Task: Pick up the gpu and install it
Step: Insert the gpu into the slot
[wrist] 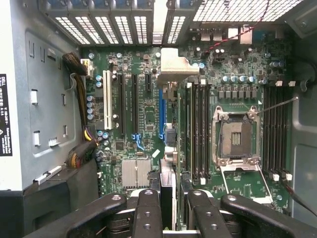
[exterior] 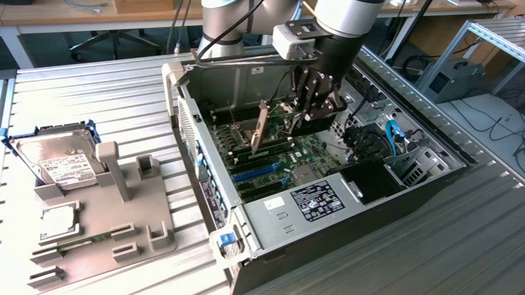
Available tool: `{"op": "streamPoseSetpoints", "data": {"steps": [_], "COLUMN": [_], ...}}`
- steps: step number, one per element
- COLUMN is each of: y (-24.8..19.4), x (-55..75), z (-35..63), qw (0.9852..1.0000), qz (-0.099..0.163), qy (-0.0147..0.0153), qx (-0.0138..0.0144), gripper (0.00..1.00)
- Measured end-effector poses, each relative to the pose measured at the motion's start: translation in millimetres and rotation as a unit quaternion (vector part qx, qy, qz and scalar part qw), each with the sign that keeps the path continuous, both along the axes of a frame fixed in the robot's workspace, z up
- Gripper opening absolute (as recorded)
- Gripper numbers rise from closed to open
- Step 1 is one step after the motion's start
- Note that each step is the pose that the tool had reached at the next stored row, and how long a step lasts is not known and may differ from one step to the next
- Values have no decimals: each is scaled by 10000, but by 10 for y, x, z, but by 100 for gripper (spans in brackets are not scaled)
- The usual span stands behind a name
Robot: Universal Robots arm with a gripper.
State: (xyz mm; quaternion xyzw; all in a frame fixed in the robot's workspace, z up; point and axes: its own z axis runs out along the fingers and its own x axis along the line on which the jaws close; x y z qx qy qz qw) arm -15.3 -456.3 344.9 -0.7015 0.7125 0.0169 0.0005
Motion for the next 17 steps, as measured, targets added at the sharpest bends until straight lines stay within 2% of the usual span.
{"op": "streamPoseSetpoints", "data": {"steps": [17], "y": [-18], "x": [-53], "z": [-23], "qw": [10000], "qz": [0], "qy": [0], "qx": [0], "gripper": [26]}}
